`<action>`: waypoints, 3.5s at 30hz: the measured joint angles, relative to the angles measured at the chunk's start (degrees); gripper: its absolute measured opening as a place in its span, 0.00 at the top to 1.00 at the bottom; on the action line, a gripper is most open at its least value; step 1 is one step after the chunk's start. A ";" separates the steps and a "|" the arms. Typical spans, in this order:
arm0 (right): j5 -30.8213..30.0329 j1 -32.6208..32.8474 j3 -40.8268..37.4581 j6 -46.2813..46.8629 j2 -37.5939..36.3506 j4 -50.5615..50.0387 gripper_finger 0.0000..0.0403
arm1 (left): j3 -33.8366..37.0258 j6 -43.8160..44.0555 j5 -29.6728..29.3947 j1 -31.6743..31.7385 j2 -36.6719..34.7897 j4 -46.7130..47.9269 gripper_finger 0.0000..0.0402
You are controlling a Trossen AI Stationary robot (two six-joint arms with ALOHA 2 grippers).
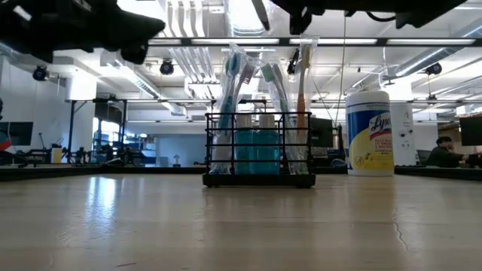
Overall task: Pick & Place toothbrushing station
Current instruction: Put the violet toothbrush into the black wire organizer
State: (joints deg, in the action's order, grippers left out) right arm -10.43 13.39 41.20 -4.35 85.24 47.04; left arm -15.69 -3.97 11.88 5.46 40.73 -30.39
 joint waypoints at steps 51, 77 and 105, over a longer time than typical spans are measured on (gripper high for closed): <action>-0.17 -3.91 8.29 -4.64 3.01 -2.89 0.95 | -29.62 0.28 3.71 -6.55 27.90 -2.37 0.94; 0.33 -2.02 -1.59 1.76 -20.29 -20.81 0.88 | -19.27 3.65 -1.94 -8.08 -5.92 25.84 0.94; 2.74 -2.02 -39.76 5.72 -33.76 16.27 0.98 | 1.82 5.00 -2.82 -8.03 -27.95 27.84 0.94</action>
State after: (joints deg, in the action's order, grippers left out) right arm -7.69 11.38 1.44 1.37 51.48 63.31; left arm -13.86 1.03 9.06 -2.57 12.78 -2.55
